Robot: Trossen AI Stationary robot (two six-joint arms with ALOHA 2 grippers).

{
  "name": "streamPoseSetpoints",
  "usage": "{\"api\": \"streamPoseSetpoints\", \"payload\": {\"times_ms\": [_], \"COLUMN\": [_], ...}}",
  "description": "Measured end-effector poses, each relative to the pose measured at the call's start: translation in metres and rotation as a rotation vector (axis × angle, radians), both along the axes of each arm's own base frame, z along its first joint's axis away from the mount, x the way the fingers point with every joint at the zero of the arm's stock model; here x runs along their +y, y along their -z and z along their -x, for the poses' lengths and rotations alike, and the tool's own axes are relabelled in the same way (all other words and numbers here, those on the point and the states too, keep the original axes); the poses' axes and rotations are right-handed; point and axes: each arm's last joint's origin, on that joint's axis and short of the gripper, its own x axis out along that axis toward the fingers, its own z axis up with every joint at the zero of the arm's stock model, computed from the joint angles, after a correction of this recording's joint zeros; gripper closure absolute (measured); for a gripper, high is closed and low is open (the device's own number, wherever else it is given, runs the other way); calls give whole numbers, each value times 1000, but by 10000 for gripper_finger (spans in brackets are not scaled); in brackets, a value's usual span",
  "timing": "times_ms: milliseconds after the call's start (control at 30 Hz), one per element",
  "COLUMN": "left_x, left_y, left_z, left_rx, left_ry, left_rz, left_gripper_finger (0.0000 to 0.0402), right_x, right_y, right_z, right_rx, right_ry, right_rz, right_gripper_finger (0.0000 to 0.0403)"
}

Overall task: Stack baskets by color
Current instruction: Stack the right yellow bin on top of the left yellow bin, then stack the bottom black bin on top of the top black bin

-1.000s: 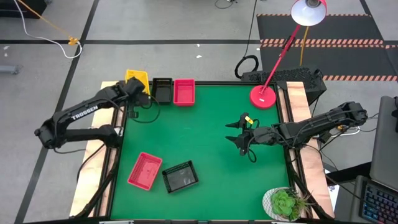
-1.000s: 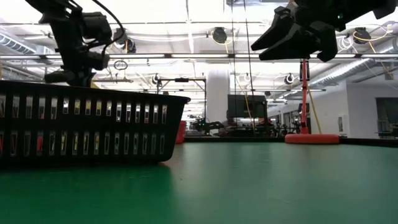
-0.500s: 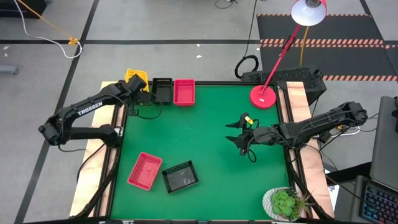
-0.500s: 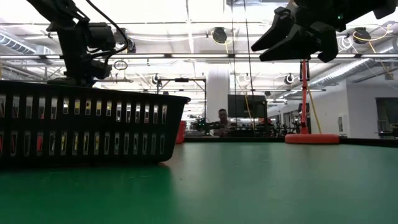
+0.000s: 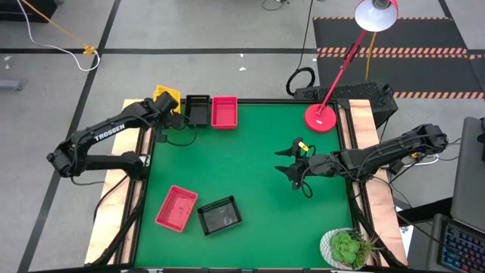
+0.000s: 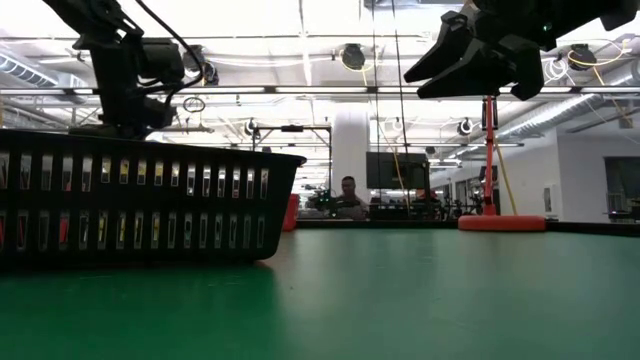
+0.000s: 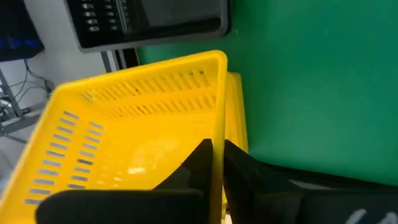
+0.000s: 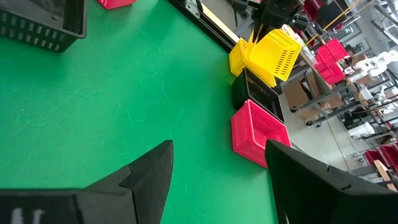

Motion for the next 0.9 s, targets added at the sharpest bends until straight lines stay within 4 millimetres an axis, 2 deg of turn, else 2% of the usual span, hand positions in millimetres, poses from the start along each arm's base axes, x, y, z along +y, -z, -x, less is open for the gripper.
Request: {"api": "streamPoseSetpoints", "payload": {"times_ms": [267, 400, 700, 900], "left_x": [1, 1, -9, -12], "left_y": [-1, -2, -18, -22], "left_z": [2, 2, -17, -20], "left_rx": [55, 45, -117, -175], "left_ry": [-33, -74, -161, -176], "left_rz": [-49, -65, -99, -65], "left_gripper_finger": [292, 268, 275, 292], "right_x": [0, 0, 0, 0], "right_y": [0, 0, 0, 0], "right_z": [0, 0, 0, 0], "right_rx": [0, 0, -1, -1], "right_ry": [0, 0, 0, -1], "right_rz": [0, 0, 0, -1], "right_gripper_finger": [154, 154, 154, 154]}}
